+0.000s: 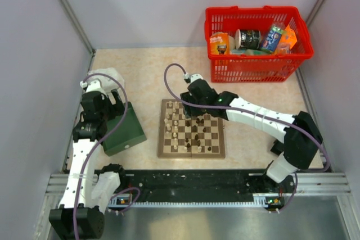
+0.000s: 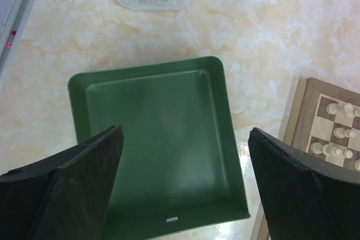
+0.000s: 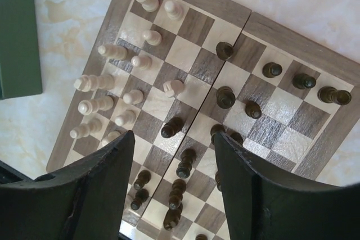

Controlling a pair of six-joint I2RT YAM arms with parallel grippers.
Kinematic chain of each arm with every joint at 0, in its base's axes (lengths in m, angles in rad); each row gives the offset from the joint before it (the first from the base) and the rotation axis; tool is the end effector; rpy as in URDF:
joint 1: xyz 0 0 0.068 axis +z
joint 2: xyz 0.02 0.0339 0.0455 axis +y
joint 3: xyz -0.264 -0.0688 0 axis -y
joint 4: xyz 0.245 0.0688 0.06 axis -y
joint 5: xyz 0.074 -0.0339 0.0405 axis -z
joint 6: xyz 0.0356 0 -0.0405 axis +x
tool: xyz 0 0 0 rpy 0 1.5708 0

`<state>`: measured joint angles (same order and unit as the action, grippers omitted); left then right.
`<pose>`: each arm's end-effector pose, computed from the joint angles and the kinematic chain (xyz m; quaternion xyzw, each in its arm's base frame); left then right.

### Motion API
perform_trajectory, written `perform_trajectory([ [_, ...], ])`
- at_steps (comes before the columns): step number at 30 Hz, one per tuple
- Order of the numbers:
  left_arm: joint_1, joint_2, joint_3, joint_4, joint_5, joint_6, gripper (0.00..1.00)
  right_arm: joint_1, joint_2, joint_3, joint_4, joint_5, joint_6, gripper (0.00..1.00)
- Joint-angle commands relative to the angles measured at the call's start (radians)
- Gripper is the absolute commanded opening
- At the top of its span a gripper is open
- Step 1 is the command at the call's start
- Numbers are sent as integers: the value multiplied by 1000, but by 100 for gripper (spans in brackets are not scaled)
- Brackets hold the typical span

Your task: Set up the chess pieces on the board

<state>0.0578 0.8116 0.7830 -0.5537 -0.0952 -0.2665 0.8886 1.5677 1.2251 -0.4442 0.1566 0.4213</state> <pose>0.1758 0.0136 0.2978 -0.1642 0.8642 -0.0077 0.4756 0.2232 0.2660 0.2744 -0.1842 0.9032 0.1747 0.3461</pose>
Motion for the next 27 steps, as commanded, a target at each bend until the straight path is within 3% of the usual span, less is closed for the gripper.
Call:
perform_trajectory([
  [1, 0, -11, 2, 12, -12, 9, 98, 7, 41, 76, -36, 66, -10, 58],
  [9, 0, -15, 1, 9, -17, 9, 98, -19, 164, 206, -62, 129, -68, 56],
  [27, 0, -20, -2, 12, -20, 12, 98, -117, 342, 300, -71, -5, -125, 49],
])
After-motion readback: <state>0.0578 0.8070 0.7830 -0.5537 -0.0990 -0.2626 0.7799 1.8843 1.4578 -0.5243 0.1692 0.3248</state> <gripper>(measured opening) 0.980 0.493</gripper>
